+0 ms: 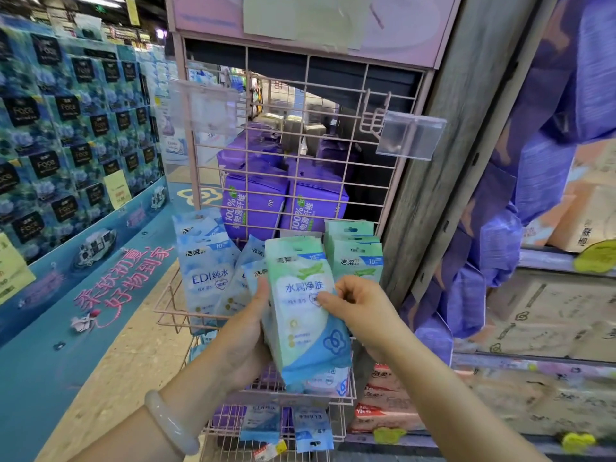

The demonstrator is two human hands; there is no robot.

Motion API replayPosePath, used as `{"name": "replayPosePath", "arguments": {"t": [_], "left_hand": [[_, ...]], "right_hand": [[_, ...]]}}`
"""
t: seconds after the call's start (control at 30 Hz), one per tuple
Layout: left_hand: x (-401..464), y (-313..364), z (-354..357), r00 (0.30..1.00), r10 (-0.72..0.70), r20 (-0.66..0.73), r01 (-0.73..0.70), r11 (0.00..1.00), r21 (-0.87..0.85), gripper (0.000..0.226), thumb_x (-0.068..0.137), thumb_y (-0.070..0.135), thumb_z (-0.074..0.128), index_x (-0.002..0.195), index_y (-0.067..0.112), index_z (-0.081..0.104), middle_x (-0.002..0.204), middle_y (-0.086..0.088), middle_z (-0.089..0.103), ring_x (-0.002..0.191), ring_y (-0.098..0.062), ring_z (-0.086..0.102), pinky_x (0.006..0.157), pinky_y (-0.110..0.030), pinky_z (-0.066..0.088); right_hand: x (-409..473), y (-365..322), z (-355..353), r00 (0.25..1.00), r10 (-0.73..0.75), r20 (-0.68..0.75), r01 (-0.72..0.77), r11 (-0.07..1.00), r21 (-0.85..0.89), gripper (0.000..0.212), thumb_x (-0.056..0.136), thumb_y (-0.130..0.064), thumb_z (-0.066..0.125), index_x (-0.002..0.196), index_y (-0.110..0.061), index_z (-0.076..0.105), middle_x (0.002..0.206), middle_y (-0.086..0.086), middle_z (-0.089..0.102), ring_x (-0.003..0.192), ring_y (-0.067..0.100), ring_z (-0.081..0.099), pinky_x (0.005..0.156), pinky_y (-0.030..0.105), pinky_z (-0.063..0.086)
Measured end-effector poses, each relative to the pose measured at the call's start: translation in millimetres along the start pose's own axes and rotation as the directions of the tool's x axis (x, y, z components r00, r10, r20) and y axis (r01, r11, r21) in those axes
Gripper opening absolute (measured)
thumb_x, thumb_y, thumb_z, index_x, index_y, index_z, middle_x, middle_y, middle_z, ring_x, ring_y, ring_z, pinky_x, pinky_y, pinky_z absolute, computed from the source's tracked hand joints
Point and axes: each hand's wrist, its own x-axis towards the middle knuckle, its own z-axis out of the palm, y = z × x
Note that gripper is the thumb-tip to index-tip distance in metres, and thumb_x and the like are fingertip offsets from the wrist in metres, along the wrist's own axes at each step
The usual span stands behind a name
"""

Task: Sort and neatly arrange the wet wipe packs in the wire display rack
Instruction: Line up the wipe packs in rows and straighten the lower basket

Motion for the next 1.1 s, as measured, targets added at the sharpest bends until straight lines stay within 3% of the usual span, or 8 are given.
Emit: {"name": "replayPosePath", "arguments": {"t": [0.07, 0.13, 0.27, 0.4, 0.5, 0.73, 0.93, 1.1], "left_hand": [[2, 0, 3, 0.995, -0.014, -0.097, 0.012, 1.0, -0.025, 0.053, 0.072, 0.042, 0.057, 0.116, 0.012, 0.064, 0.107, -0.014, 0.072, 0.098, -0.03, 0.068, 0.085, -0.045, 0.052], [2, 0, 7, 0.986, -0.041, -0.161, 0.031, 0.997, -0.064, 0.047, 0.076, 0.031, 0.061, 0.117, 0.01, 0.062, 0.111, -0.019, 0.068, 0.099, -0.033, 0.066, 0.086, -0.049, 0.052], [5, -1, 1, 0.957, -0.012, -0.29, -0.011, 0.997, -0.08, 0.031, 0.084, 0.027, 0.06, 0.109, 0.01, 0.065, 0.107, -0.016, 0.07, 0.084, -0.028, 0.069, 0.069, -0.044, 0.058], [4, 1, -10, 0.95, 0.024, -0.312, -0.047, 0.997, -0.067, 0.031, 0.086, 0.028, 0.059, 0.112, 0.012, 0.064, 0.106, -0.013, 0.07, 0.087, -0.027, 0.068, 0.065, -0.041, 0.059], [3, 1, -13, 0.95, 0.038, -0.31, -0.063, 0.995, -0.073, 0.026, 0.086, 0.027, 0.059, 0.107, 0.013, 0.065, 0.103, -0.012, 0.071, 0.078, -0.025, 0.071, 0.063, -0.042, 0.059], [5, -2, -22, 0.949, 0.063, -0.309, -0.088, 0.994, -0.066, 0.024, 0.084, 0.029, 0.062, 0.102, 0.013, 0.066, 0.088, -0.01, 0.076, 0.074, -0.027, 0.073, 0.055, -0.039, 0.059], [7, -4, -26, 0.957, 0.053, -0.286, -0.083, 0.992, -0.093, 0.02, 0.081, 0.028, 0.064, 0.096, 0.016, 0.067, 0.088, -0.009, 0.076, 0.076, -0.027, 0.073, 0.057, -0.041, 0.059], [8, -5, -29, 0.962, 0.045, -0.27, -0.076, 0.992, -0.102, 0.022, 0.081, 0.029, 0.064, 0.098, 0.016, 0.067, 0.091, -0.01, 0.076, 0.077, -0.028, 0.072, 0.054, -0.04, 0.058]], "right_hand": [[1, 6, 2, 0.999, 0.046, -0.021, -0.04, 0.976, 0.216, 0.033, 0.086, -0.014, 0.061, 0.062, -0.017, 0.038, 0.076, 0.014, 0.044, 0.069, 0.024, 0.038, 0.059, 0.035, 0.033], [4, 10, -2, 0.998, 0.031, -0.059, -0.004, 0.914, 0.406, 0.033, 0.086, -0.011, 0.059, 0.06, -0.018, 0.041, 0.068, 0.016, 0.044, 0.058, 0.02, 0.045, 0.049, 0.026, 0.04], [19, 18, -36, 0.944, -0.121, -0.308, 0.284, 0.774, 0.566, 0.026, 0.076, -0.009, 0.062, 0.059, -0.021, 0.046, 0.06, -0.002, 0.06, 0.055, 0.007, 0.057, 0.054, 0.022, 0.051], [28, 50, -60, 0.904, -0.212, -0.372, 0.259, 0.962, 0.081, 0.033, 0.08, -0.001, 0.064, 0.064, -0.022, 0.045, 0.063, -0.002, 0.051, 0.059, 0.003, 0.047, 0.058, 0.023, 0.04], [33, 66, -53, 0.926, -0.233, -0.296, 0.154, 0.951, -0.266, 0.029, 0.081, -0.019, 0.067, 0.063, -0.025, 0.046, 0.062, -0.006, 0.052, 0.054, 0.003, 0.044, 0.052, 0.021, 0.038], [28, 66, -24, 0.863, -0.249, -0.44, 0.161, 0.96, -0.227, 0.027, 0.088, -0.015, 0.057, 0.068, -0.017, 0.039, 0.064, 0.001, 0.044, 0.059, 0.015, 0.04, 0.051, 0.017, 0.033], [24, 73, -34, 0.871, -0.257, -0.419, -0.091, 0.754, -0.651, 0.02, 0.086, -0.025, 0.059, 0.072, -0.012, 0.053, 0.083, 0.007, 0.058, 0.09, 0.033, 0.048, 0.072, 0.035, 0.028], [27, 67, -34, 0.876, -0.164, -0.453, -0.13, 0.826, -0.549, 0.027, 0.087, -0.028, 0.056, 0.066, -0.02, 0.042, 0.071, -0.001, 0.053, 0.083, 0.032, 0.052, 0.072, 0.035, 0.029]]}}
